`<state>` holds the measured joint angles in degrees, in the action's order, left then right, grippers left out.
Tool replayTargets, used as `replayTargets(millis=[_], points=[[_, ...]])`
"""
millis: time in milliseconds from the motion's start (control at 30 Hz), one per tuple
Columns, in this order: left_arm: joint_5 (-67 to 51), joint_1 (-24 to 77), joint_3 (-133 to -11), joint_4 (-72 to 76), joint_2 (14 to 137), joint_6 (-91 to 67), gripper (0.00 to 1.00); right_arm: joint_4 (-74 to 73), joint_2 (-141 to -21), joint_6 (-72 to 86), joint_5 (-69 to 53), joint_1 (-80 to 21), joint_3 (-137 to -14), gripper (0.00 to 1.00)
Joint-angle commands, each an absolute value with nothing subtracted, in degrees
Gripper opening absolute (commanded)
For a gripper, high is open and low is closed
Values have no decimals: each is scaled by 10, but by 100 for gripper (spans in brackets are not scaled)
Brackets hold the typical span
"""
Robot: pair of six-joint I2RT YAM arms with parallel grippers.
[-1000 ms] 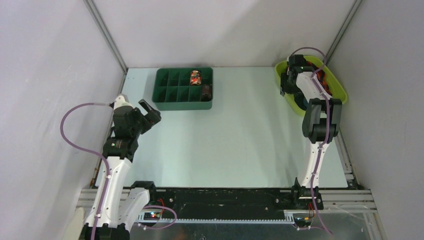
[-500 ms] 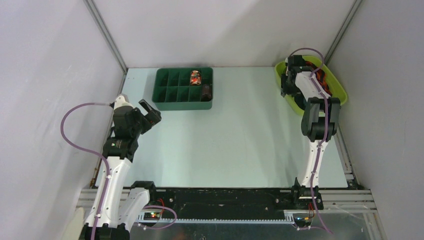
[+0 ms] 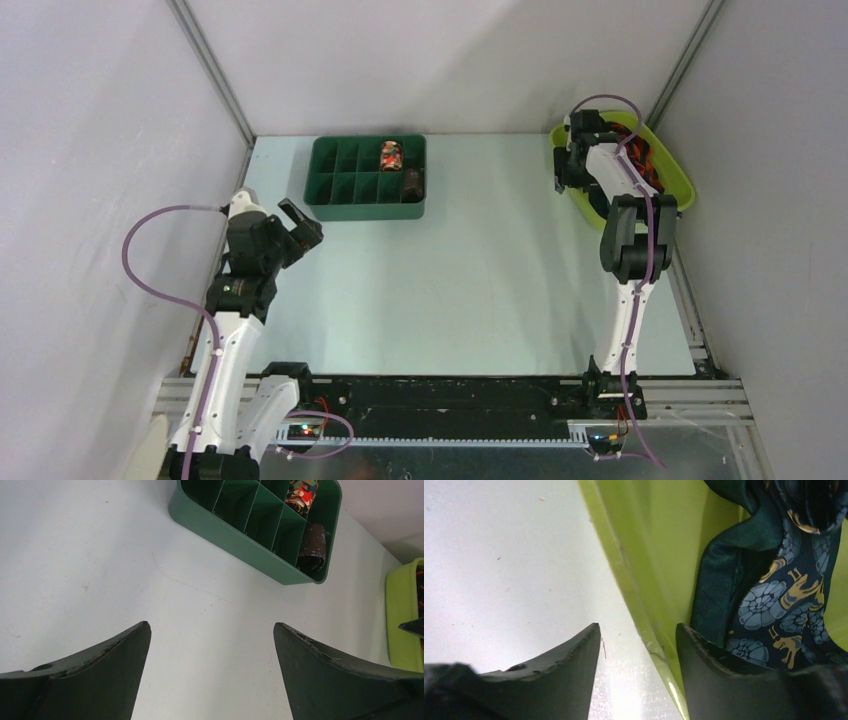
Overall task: Roll the ties
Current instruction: Pick up the tie from the bin.
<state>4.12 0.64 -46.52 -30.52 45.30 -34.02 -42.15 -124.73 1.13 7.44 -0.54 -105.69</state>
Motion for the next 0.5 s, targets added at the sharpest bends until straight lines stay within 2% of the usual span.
replayTargets(millis=[0, 267, 467], points=[[30, 2, -463, -285, 455, -336, 100, -396, -1228, 8, 86, -14, -1062, 64], [28, 2, -462, -283, 459, -339, 100, -351, -1155, 61, 21, 29, -1063, 72], [23, 2, -460, -277, 463, -342, 100, -339, -1197, 131, 61, 78, -1118, 72]])
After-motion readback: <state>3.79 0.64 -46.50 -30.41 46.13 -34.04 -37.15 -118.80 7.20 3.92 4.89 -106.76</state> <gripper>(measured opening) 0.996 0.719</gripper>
